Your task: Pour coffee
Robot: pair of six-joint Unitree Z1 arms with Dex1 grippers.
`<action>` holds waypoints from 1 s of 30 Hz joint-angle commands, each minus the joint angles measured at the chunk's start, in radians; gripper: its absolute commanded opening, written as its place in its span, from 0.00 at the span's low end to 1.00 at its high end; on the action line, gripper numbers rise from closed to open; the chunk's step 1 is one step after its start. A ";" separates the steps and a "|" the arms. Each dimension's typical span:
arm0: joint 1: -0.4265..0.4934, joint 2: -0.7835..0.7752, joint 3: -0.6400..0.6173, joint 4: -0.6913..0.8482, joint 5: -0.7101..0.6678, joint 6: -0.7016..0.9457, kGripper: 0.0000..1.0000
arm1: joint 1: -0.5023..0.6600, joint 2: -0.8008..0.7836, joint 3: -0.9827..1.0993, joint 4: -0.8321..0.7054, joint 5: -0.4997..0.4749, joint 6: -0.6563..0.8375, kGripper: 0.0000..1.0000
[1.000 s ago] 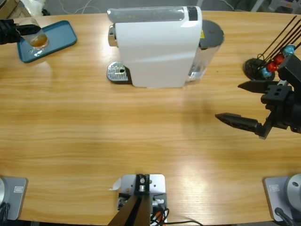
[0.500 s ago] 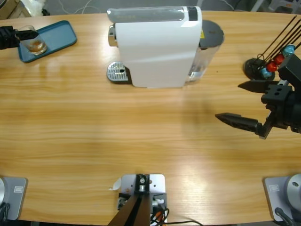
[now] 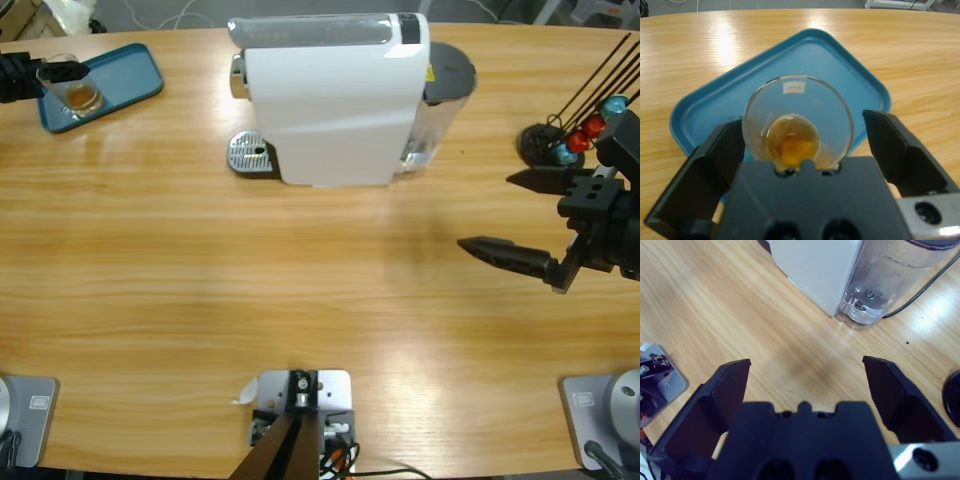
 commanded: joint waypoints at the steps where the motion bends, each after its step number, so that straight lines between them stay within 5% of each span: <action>1: -0.008 -0.116 0.057 0.006 0.104 0.006 0.99 | 0.008 -0.029 0.030 -0.004 0.015 -0.009 1.00; 8: -0.060 -0.327 0.064 0.152 0.165 0.006 0.99 | 0.008 -0.031 0.028 0.000 0.019 -0.009 1.00; 20: -0.621 -0.708 0.140 0.541 0.219 -0.011 0.93 | 0.008 -0.003 0.020 0.003 0.027 -0.012 1.00; 30: -0.747 -0.831 0.287 0.551 0.217 -0.038 0.89 | 0.009 0.031 0.019 0.006 0.033 -0.018 1.00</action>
